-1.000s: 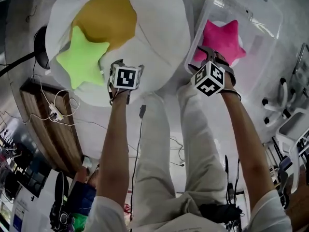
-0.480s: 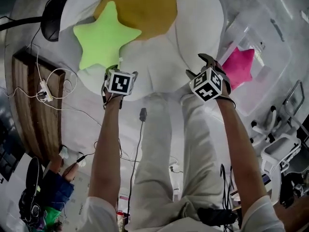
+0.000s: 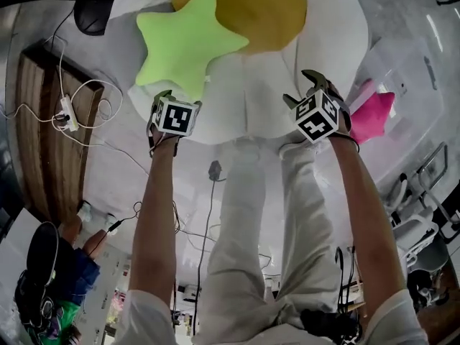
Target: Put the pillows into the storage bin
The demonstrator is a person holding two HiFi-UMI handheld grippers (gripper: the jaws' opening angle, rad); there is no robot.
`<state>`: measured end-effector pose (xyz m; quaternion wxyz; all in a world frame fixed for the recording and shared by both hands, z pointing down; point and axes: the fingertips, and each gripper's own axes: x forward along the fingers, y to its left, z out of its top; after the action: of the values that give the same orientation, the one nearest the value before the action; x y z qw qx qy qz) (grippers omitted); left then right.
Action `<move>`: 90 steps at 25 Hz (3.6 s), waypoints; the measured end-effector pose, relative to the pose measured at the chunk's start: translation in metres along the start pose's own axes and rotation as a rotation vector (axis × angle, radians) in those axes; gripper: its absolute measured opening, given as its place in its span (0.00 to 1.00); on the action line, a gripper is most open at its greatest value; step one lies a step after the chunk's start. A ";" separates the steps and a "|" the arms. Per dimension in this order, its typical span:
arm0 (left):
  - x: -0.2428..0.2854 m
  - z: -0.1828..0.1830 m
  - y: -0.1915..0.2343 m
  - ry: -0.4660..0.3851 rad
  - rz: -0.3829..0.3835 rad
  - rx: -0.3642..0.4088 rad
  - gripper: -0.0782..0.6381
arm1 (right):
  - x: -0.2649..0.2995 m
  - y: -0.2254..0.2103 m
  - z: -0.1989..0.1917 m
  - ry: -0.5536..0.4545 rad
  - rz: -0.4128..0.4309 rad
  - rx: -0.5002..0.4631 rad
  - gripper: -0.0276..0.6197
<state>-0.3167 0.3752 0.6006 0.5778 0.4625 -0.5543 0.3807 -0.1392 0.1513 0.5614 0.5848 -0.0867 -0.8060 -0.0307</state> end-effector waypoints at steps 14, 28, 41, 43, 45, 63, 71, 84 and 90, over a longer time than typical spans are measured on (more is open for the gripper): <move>0.033 -0.020 0.106 0.026 0.086 0.056 0.78 | 0.091 -0.002 0.068 0.008 0.032 -0.041 0.64; 0.063 0.004 0.131 -0.015 0.147 0.163 0.91 | 0.154 -0.008 0.129 -0.095 0.020 -0.123 0.68; 0.095 0.020 0.152 -0.014 0.216 0.295 0.95 | 0.178 -0.003 0.158 -0.084 -0.058 -0.344 0.59; 0.096 0.022 0.148 0.009 0.191 0.341 0.88 | 0.180 -0.002 0.160 -0.065 -0.065 -0.356 0.55; 0.094 0.019 0.149 0.019 0.180 0.351 0.83 | 0.179 0.001 0.162 -0.055 -0.073 -0.355 0.51; 0.046 0.030 0.097 -0.002 0.194 0.420 0.76 | 0.113 -0.002 0.128 -0.028 -0.165 -0.302 0.43; 0.012 0.055 0.053 -0.009 0.197 0.487 0.76 | 0.061 -0.018 0.093 -0.013 -0.207 -0.202 0.43; -0.017 0.100 -0.021 -0.066 0.206 0.649 0.75 | -0.004 -0.039 0.023 -0.017 -0.271 -0.039 0.42; -0.027 0.116 -0.058 -0.063 0.176 0.719 0.75 | -0.032 -0.045 -0.010 -0.005 -0.286 0.030 0.42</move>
<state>-0.2977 0.2502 0.5619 0.3263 0.5980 -0.4403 0.5848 -0.1281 0.1019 0.5362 0.5734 0.0377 -0.8120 -0.1017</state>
